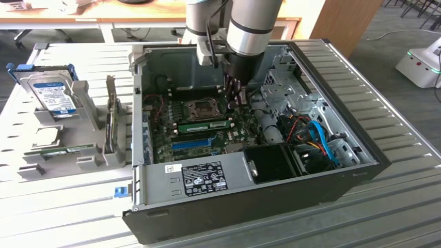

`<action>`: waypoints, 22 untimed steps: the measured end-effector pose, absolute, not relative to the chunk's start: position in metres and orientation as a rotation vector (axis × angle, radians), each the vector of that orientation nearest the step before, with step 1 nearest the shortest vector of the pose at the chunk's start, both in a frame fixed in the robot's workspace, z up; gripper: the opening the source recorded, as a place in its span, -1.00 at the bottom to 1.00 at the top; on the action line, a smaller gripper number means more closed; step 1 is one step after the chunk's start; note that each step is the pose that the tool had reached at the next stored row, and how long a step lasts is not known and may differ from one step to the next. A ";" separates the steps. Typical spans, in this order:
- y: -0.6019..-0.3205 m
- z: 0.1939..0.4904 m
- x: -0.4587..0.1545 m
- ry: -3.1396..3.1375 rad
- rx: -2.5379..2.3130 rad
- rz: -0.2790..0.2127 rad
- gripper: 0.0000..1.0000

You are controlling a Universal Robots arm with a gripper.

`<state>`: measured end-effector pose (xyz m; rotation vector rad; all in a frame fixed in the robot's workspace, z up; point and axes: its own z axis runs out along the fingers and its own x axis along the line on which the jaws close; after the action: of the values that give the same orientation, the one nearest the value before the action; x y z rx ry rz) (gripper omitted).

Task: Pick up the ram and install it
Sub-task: 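Press down the ram until it locks into place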

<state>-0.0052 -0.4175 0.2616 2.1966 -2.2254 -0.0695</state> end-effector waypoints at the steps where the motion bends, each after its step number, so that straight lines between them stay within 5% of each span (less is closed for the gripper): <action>1: -0.418 0.261 -0.005 -2.225 2.197 -0.070 -0.79; 22: -0.418 0.242 -0.005 -2.225 2.197 -0.070 -0.79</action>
<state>-0.0052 -0.4175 0.2423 2.1966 -2.2254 -0.0695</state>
